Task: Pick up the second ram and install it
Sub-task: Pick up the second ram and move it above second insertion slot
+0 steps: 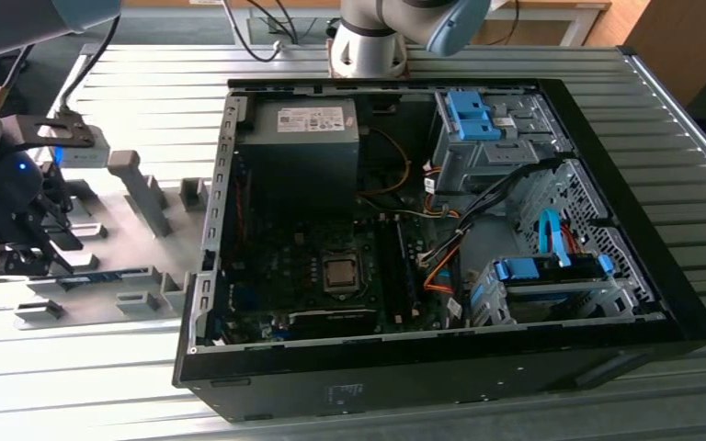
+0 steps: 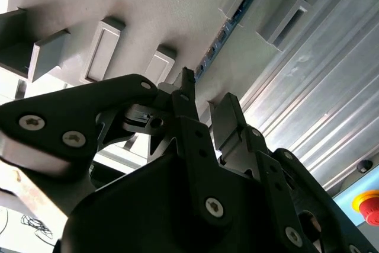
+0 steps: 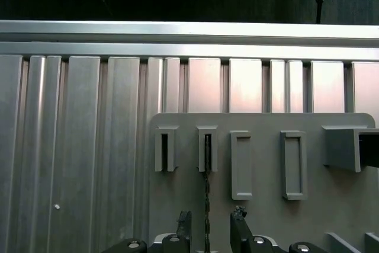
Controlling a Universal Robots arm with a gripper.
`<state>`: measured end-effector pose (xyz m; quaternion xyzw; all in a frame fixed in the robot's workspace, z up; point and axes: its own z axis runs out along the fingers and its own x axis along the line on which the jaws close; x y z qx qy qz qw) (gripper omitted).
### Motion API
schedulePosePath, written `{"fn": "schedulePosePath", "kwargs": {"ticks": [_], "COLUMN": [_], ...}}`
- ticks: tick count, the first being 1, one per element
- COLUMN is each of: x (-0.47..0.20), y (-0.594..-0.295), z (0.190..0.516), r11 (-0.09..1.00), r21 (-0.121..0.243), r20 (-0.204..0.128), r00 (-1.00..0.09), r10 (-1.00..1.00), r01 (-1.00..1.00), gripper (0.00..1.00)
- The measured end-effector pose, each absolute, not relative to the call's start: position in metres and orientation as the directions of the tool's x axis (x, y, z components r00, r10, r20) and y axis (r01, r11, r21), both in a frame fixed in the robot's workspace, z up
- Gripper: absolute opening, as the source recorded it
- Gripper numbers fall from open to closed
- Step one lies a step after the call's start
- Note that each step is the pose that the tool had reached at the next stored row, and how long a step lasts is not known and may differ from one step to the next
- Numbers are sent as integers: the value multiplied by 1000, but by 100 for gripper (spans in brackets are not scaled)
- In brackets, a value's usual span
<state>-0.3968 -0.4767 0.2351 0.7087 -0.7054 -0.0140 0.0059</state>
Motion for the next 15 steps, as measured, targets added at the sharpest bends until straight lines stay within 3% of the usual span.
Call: {"fn": "schedulePosePath", "kwargs": {"ticks": [15], "x": [-397], "y": [-479], "z": [214], "r11": [-5], "r21": [27], "r20": [-12], "r00": [5], "r10": [-1000], "r01": [-1000], "gripper": [39]}}
